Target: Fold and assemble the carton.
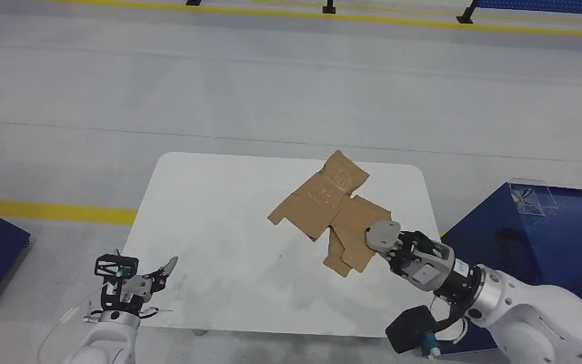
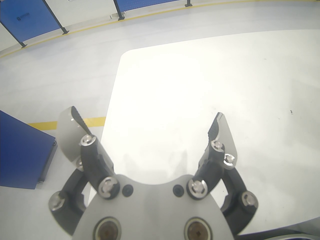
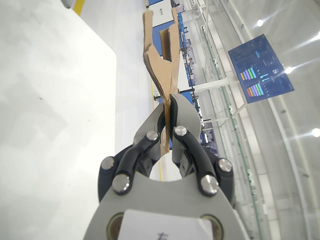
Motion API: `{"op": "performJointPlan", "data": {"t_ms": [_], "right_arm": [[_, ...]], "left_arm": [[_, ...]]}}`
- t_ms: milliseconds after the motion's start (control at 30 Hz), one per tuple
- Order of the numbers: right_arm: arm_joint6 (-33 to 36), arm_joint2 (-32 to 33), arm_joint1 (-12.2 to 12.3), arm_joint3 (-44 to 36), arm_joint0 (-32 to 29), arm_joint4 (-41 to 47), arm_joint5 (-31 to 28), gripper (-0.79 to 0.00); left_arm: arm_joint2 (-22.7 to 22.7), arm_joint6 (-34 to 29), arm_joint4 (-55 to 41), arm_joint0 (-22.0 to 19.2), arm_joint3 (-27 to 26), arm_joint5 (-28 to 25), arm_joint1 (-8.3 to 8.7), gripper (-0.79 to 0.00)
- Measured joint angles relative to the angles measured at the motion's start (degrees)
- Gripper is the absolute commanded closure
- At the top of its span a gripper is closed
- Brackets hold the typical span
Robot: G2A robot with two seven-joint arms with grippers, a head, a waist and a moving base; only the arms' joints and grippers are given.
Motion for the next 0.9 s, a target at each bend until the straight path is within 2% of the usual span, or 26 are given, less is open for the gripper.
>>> {"op": "performJointPlan", "data": {"t_ms": [100, 200, 367, 433, 500, 633, 700, 767, 900], "right_arm": [[-1.14, 0.0, -0.04, 0.0, -1.47, 0.66, 3.04, 0.0], [-0.13, 2.47, -0.34, 0.01, -1.01, 11.81, -1.53, 0.0], [5.72, 8.44, -0.38, 4.04, 2.94, 44.25, -15.43, 0.0], [9.13, 8.73, -0.06, 6.81, 4.36, 56.17, -20.72, 0.0], [14.69, 5.98, 0.81, 9.9, 5.02, 71.44, -25.02, 0.0], [33.73, -3.57, 4.13, 13.66, 7.67, 101.01, -25.39, 0.0], [46.99, -9.07, 6.08, 16.79, 9.86, 117.07, -24.83, 0.0], [60.54, -13.88, 7.79, 19.48, 12.37, 132.46, -21.12, 0.0], [81.86, -19.6, 9.42, 23.11, 15.91, 156.63, -12.04, 0.0]], "left_arm": [[0.0, 0.0, 0.0, 0.0, 0.0, 0.0, 0.0, -0.785], [0.0, 0.0, 0.0, 0.0, 0.0, 0.0, 0.0, -0.785], [0.0, 0.0, 0.0, 0.0, 0.0, 0.0, 0.0, -0.785], [0.0, 0.0, 0.0, 0.0, 0.0, 0.0, 0.0, -0.785], [0.0, 0.0, 0.0, 0.0, 0.0, 0.0, 0.0, -0.785], [0.0, 0.0, 0.0, 0.0, 0.0, 0.0, 0.0, -0.785], [0.0, 0.0, 0.0, 0.0, 0.0, 0.0, 0.0, -0.785], [0.0, 0.0, 0.0, 0.0, 0.0, 0.0, 0.0, -0.785], [0.0, 0.0, 0.0, 0.0, 0.0, 0.0, 0.0, -0.785]]}}
